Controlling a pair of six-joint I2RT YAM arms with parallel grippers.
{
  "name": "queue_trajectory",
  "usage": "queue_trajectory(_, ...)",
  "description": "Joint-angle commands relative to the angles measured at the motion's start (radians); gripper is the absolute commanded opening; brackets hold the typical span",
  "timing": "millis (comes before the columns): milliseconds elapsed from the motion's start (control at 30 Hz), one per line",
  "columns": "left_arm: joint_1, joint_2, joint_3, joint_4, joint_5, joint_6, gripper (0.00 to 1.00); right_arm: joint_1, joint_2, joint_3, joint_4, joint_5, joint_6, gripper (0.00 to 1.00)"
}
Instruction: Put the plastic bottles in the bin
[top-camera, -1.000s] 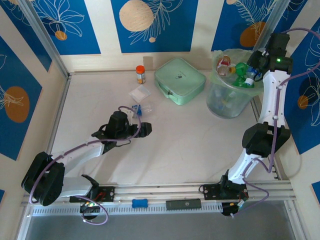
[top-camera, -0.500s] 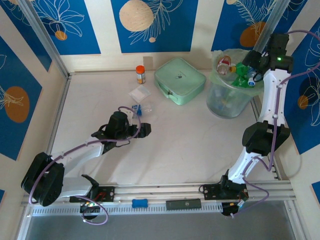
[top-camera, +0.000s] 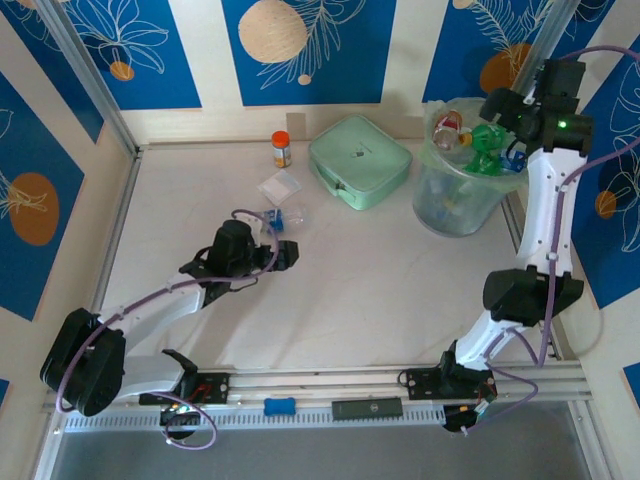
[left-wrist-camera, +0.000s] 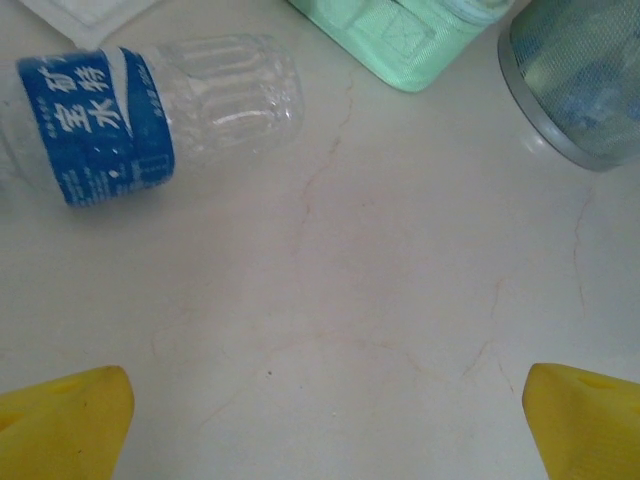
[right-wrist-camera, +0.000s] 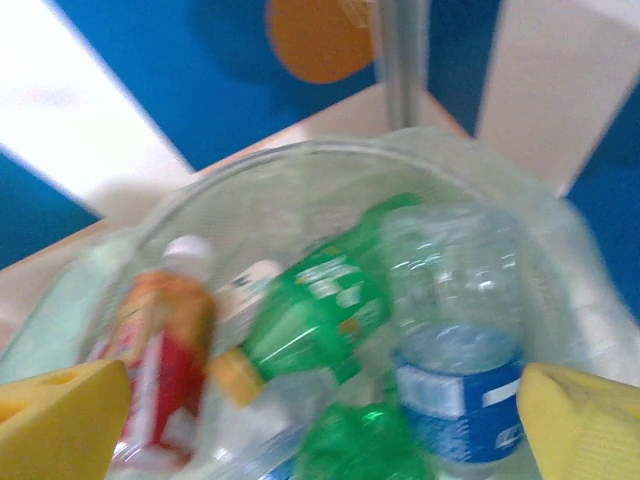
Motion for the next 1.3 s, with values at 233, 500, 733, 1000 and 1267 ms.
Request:
queue_trajectory(233, 0.170, 0.055, 0.151, -0.013, 0.075, 0.080, 0.99, 0.330, -0.269, -0.481, 0.299, -0.216, 0.058, 0.99)
queue_trajectory(500, 0.264, 0.227, 0.308, -0.037, 0.135, 0.196, 0.99, 0.509, -0.324, -0.855, 0.572, -0.272, 0.270, 0.99)
queue_trajectory(733, 0.327, 0.428, 0.472, -0.098, 0.234, 0.247, 0.99, 0.609, -0.293, -1.004, 0.675, -0.233, 0.360, 0.99)
queue_trajectory(1000, 0.331, 0.614, 0.650, -0.205, 0.295, 0.329, 0.99, 0.647, -0.279, -1.151, 0.779, -0.256, 0.445, 0.99)
queue_trajectory(1267, 0.327, 0.764, 0.759, -0.268, 0.370, 0.330, 0.99, 0.652, -0.267, -1.189, 0.782, -0.281, 0.420, 0.99)
